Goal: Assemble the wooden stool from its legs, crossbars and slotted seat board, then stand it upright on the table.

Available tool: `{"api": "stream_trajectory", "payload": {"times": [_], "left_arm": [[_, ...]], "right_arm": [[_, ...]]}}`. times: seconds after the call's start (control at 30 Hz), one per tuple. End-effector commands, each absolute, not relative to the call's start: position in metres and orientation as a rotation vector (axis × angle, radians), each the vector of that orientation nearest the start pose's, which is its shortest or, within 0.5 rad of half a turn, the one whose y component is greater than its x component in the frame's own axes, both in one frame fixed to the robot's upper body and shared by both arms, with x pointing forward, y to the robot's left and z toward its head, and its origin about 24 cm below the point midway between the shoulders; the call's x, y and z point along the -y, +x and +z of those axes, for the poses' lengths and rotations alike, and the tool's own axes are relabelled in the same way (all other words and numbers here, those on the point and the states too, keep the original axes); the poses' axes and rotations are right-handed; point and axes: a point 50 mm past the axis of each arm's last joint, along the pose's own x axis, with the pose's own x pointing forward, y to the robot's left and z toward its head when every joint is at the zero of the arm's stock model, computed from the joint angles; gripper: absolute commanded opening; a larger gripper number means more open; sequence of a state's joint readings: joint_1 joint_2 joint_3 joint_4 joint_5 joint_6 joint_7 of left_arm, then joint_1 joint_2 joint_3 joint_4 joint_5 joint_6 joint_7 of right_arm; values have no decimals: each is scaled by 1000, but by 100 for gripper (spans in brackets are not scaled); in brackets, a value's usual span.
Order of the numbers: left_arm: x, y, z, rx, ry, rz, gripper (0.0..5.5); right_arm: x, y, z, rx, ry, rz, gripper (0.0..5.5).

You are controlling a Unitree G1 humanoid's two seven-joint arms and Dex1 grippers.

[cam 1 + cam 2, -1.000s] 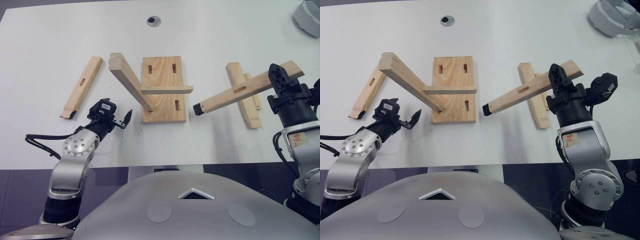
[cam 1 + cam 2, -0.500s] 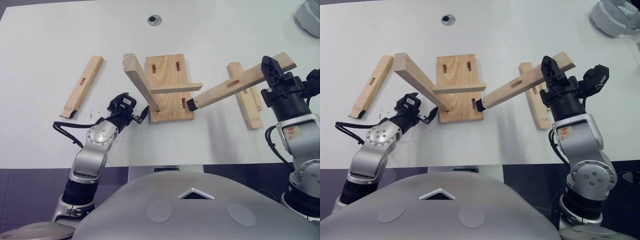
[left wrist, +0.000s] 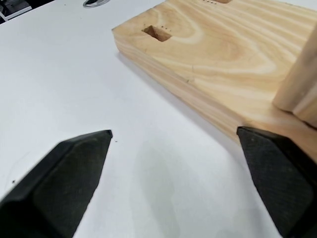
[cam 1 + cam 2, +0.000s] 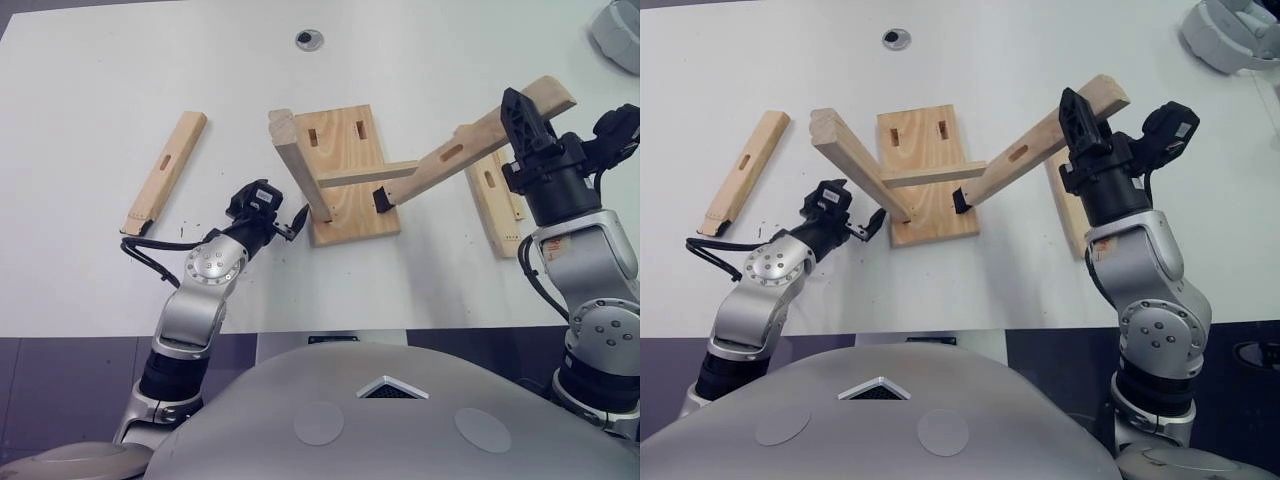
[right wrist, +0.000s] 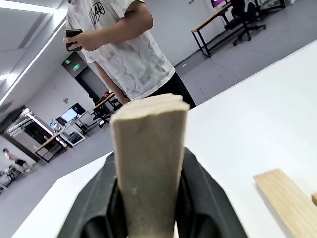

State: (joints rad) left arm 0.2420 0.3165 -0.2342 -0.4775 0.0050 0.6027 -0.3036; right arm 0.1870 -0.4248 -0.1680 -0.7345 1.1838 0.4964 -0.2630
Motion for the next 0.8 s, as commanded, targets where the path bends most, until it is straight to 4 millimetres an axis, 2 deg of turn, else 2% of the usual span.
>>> {"api": "stream_trajectory", "payload": {"times": [0.03, 0.17, 0.37, 0.5, 0.57, 0.63, 0.7, 0.73, 0.8], "left_arm": [[-142, 192, 40, -419, 241, -470, 465], [-143, 193, 44, -405, 227, -462, 465], [-146, 195, 48, -393, 226, -459, 465], [-153, 202, 53, -349, 214, -482, 465], [-169, 219, 64, -282, 246, -516, 465], [-188, 246, 88, -187, 280, -559, 465], [-199, 273, 108, -113, 249, -637, 465], [-201, 284, 111, -103, 240, -684, 465], [-196, 305, 105, -162, 266, -857, 465]], "right_arm": [[174, 193, 136, -110, 402, 249, 102], [169, 192, 134, -125, 249, 272, 102], [166, 193, 126, -215, 138, 286, 106], [168, 200, 130, -234, 68, 277, 110], [169, 202, 129, -243, 76, 268, 113], [170, 206, 128, -251, 81, 272, 113], [170, 211, 127, -257, 66, 285, 113], [170, 214, 128, -259, 51, 297, 114], [170, 220, 127, -272, 28, 340, 115]]}}
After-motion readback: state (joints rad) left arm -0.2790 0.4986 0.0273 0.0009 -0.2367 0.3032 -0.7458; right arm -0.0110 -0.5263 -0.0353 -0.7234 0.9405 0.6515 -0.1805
